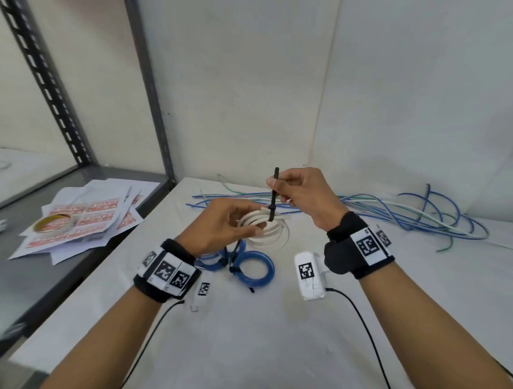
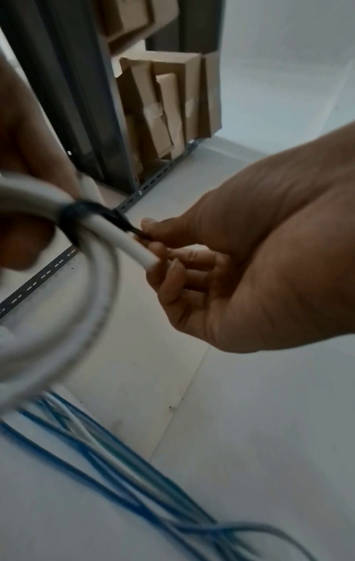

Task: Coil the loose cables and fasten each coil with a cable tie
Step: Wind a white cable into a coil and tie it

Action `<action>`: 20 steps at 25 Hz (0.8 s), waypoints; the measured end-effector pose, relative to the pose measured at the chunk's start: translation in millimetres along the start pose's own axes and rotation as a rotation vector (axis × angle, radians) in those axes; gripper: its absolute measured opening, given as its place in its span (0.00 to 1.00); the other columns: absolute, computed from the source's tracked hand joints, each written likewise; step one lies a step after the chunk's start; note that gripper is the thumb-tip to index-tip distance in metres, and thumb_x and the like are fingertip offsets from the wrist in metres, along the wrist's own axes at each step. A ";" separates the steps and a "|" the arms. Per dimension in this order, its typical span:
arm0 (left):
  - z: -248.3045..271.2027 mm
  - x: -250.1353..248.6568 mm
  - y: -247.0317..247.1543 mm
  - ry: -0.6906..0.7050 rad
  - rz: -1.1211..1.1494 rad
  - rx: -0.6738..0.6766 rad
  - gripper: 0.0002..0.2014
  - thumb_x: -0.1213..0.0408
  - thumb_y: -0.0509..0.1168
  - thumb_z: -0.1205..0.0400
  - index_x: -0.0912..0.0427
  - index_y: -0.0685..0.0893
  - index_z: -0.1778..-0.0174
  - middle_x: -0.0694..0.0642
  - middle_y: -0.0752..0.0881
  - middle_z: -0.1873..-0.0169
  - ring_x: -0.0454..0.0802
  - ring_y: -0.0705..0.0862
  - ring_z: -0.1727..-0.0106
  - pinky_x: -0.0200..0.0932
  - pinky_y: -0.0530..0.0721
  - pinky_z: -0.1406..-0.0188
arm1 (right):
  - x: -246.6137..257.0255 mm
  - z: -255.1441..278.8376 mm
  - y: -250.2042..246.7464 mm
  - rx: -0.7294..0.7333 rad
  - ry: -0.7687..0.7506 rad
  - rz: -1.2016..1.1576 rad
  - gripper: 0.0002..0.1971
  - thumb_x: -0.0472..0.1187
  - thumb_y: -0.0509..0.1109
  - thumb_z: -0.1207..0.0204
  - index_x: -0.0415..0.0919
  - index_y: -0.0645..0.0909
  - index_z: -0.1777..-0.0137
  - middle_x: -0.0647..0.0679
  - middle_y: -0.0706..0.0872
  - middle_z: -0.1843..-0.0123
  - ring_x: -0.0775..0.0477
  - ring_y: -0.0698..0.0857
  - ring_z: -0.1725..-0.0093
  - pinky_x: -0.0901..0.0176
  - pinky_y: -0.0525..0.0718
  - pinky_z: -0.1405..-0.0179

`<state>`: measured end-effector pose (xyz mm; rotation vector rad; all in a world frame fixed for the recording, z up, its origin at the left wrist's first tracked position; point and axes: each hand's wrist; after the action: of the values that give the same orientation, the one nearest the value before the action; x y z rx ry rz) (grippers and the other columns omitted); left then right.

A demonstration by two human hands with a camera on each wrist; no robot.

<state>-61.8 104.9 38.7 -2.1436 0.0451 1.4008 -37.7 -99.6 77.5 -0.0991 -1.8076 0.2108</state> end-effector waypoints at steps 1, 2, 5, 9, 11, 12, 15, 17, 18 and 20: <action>11.6 -0.6 -8.9 -0.026 -0.025 0.010 0.15 0.70 0.79 0.24 0.50 0.91 0.44 0.48 0.94 0.52 0.45 0.92 0.50 0.41 0.88 0.44 | 1.1 0.6 7.0 0.036 0.003 0.020 0.08 0.37 0.77 0.20 0.31 0.87 0.55 0.47 0.87 0.69 0.59 0.79 0.77 0.72 0.75 0.76; 19.8 -1.9 -15.9 -0.043 -0.040 0.011 0.13 0.71 0.78 0.23 0.51 0.92 0.46 0.50 0.94 0.54 0.47 0.93 0.52 0.42 0.89 0.46 | 2.0 0.7 12.7 0.067 0.012 0.030 0.08 0.37 0.76 0.19 0.31 0.86 0.57 0.46 0.87 0.69 0.59 0.78 0.78 0.72 0.74 0.77; 40.3 -1.8 -29.6 -0.062 -0.030 0.002 0.06 0.68 0.76 0.20 0.56 0.92 0.49 0.57 0.94 0.59 0.55 0.93 0.56 0.48 0.89 0.46 | 0.6 0.9 33.3 0.139 0.060 0.051 0.10 0.40 0.75 0.18 0.33 0.86 0.57 0.45 0.89 0.69 0.57 0.78 0.77 0.67 0.72 0.76; 52.7 1.3 -34.3 -0.071 0.054 -0.008 0.09 0.65 0.73 0.18 0.60 0.89 0.42 0.56 0.93 0.56 0.53 0.92 0.55 0.44 0.88 0.48 | 2.0 5.7 45.6 0.155 0.108 0.024 0.10 0.41 0.73 0.17 0.33 0.86 0.53 0.47 0.88 0.68 0.55 0.79 0.74 0.65 0.75 0.73; 54.2 6.0 -31.9 -0.042 0.046 -0.018 0.09 0.65 0.69 0.15 0.62 0.86 0.41 0.54 0.91 0.59 0.52 0.89 0.59 0.43 0.87 0.52 | 3.6 7.5 45.1 0.131 0.107 0.000 0.13 0.42 0.72 0.16 0.28 0.86 0.48 0.45 0.89 0.65 0.54 0.80 0.73 0.65 0.76 0.73; 53.9 8.6 -29.6 -0.034 0.065 -0.037 0.07 0.66 0.66 0.13 0.63 0.85 0.42 0.53 0.87 0.62 0.50 0.86 0.64 0.43 0.86 0.56 | 4.4 8.6 44.2 0.127 0.115 -0.020 0.16 0.43 0.71 0.15 0.27 0.86 0.45 0.43 0.90 0.62 0.54 0.81 0.72 0.65 0.77 0.73; 47.8 13.4 -20.5 -0.099 0.243 -0.209 0.08 0.72 0.58 0.09 0.69 0.80 0.40 0.48 0.76 0.71 0.43 0.75 0.72 0.42 0.83 0.63 | 8.2 17.3 47.4 0.195 0.181 -0.027 0.26 0.60 0.63 0.14 0.36 0.87 0.40 0.44 0.93 0.56 0.53 0.86 0.66 0.66 0.82 0.69; 40.5 11.3 -10.7 -0.130 0.284 -0.364 0.08 0.72 0.57 0.09 0.70 0.79 0.39 0.46 0.76 0.73 0.42 0.74 0.74 0.45 0.83 0.65 | 8.7 28.4 60.4 0.173 0.182 0.027 0.32 0.69 0.53 0.16 0.43 0.86 0.40 0.48 0.94 0.57 0.55 0.88 0.64 0.65 0.82 0.68; 36.0 8.6 -4.5 -0.136 0.314 -0.433 0.08 0.72 0.57 0.10 0.70 0.79 0.40 0.48 0.77 0.72 0.42 0.74 0.74 0.46 0.82 0.65 | 7.3 32.8 70.4 0.101 0.138 0.026 0.34 0.71 0.50 0.17 0.45 0.85 0.41 0.48 0.93 0.58 0.56 0.88 0.63 0.64 0.82 0.66; 27.7 -1.0 9.3 -0.156 0.471 -0.503 0.05 0.72 0.57 0.11 0.68 0.78 0.45 0.50 0.74 0.73 0.43 0.71 0.75 0.45 0.80 0.69 | 0.8 37.0 90.1 -0.115 0.015 -0.034 0.34 0.70 0.48 0.15 0.42 0.84 0.46 0.46 0.90 0.61 0.51 0.87 0.61 0.56 0.84 0.58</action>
<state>-88.3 110.1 27.5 -2.5254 0.1611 2.0207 -77.8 -14.5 52.0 -0.1512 -1.8052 0.0817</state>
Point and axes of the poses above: each hand's wrist, its own z-axis away from the middle knuckle, its own y-axis out of the palm, x = y × z
